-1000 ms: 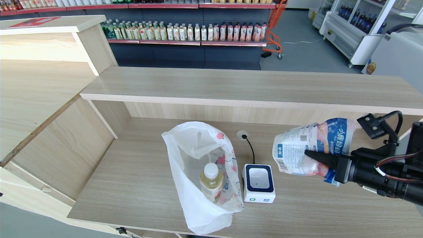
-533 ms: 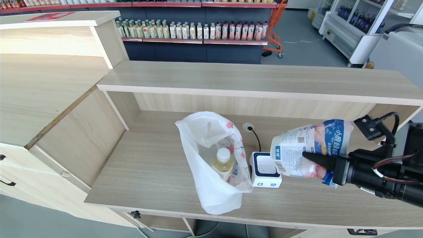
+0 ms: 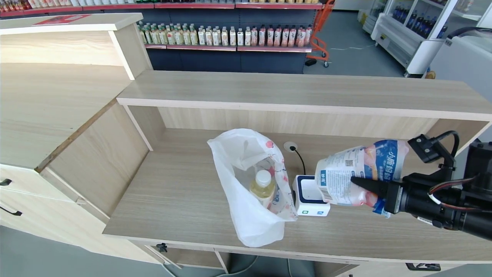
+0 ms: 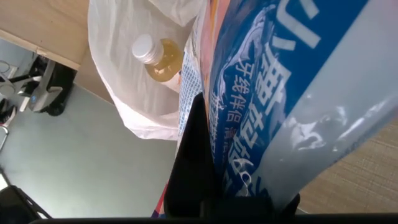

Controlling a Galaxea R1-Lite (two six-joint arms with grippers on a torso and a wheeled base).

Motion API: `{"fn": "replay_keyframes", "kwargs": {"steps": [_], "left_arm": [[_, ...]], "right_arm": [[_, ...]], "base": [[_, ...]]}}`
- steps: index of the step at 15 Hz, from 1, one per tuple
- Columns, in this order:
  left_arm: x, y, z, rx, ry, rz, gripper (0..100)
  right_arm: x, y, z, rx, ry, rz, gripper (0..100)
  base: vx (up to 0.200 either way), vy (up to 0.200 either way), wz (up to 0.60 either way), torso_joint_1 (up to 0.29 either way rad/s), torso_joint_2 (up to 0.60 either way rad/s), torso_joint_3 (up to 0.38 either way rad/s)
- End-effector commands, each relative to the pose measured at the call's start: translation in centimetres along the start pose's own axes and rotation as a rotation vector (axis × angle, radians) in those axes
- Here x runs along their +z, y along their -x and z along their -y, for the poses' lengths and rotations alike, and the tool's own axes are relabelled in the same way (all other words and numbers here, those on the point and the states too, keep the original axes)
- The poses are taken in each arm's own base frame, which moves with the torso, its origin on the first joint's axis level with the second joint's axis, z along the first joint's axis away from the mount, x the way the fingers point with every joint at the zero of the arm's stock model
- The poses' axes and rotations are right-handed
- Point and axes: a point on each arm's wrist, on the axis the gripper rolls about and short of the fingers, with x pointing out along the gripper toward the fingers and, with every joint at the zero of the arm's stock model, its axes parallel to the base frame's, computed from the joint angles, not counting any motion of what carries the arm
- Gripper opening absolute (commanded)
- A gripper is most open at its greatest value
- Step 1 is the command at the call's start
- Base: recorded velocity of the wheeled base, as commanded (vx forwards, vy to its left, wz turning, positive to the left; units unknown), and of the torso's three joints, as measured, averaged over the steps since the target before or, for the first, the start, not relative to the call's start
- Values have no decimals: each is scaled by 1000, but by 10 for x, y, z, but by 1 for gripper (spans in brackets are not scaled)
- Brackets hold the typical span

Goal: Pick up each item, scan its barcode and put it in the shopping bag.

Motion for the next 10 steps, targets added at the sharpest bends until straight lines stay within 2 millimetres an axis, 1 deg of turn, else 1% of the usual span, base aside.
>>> {"fn": "replay_keyframes", "kwargs": {"steps": [1, 4, 8, 9, 10], "left_arm": [[0, 0, 0, 0, 2, 0, 100], [0, 0, 0, 0, 0, 0, 100], [0, 0, 0, 0, 0, 0, 100], [0, 0, 0, 0, 0, 0, 100], [0, 0, 0, 0, 0, 0, 100]], "right_arm": [[0, -5, 1, 3, 1, -9, 0], [-1, -14, 5, -3, 18, -24, 0], [-5, -35, 8, 8, 49, -65, 0], [-5, -45, 11, 9, 69, -76, 0], [-9, -60, 18, -2, 136, -100, 0]], "base": [[0, 200, 0, -12, -2, -2], [0, 0, 0, 0, 0, 0], [0, 0, 0, 0, 0, 0], [0, 0, 0, 0, 0, 0], [0, 0, 0, 0, 0, 0]]}}
